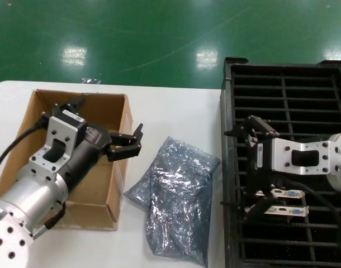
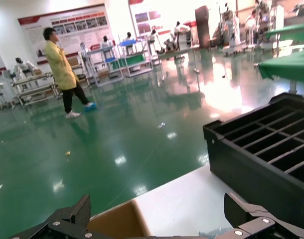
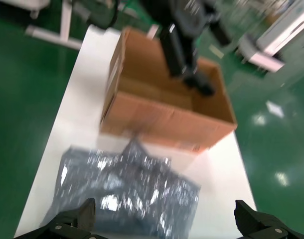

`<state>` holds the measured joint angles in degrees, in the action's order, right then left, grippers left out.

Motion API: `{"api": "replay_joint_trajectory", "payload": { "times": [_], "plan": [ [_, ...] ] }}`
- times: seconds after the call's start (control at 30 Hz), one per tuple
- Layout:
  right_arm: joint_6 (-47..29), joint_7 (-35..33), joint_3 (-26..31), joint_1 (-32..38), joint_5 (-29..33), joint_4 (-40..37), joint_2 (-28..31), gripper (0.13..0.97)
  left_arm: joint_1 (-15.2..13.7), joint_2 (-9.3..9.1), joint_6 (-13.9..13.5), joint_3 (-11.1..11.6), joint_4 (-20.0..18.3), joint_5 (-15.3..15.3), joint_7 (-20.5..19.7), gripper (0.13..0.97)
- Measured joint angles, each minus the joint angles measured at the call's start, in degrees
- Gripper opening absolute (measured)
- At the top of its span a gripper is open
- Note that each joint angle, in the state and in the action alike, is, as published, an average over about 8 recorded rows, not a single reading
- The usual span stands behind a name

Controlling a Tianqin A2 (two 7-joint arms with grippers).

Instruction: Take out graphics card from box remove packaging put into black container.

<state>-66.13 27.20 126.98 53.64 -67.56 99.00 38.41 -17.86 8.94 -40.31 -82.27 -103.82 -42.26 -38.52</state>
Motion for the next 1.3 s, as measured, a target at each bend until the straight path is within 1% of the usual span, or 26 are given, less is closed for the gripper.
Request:
{"api": "replay_joint_trajectory", "payload": {
  "times": [0.13,0.4,1.3],
  "plan": [
    [4.5,-1.9,-2.4,-3.7,-2.4,-0.5,-1.5,0.966,1.2,0.57,2.8,-0.6,0.8,-4.2,2.6,0.916],
    [13.6,-5.6,-7.3,-11.0,-7.3,-1.5,-4.4,0.966,3.7,1.69,8.3,-1.9,2.5,-12.5,7.9,0.964],
    [44.2,-18.2,-23.6,-35.9,-23.8,-4.9,-14.2,0.966,11.9,5.52,27.0,-6.3,8.1,-40.7,25.8,0.966]
  ]
}}
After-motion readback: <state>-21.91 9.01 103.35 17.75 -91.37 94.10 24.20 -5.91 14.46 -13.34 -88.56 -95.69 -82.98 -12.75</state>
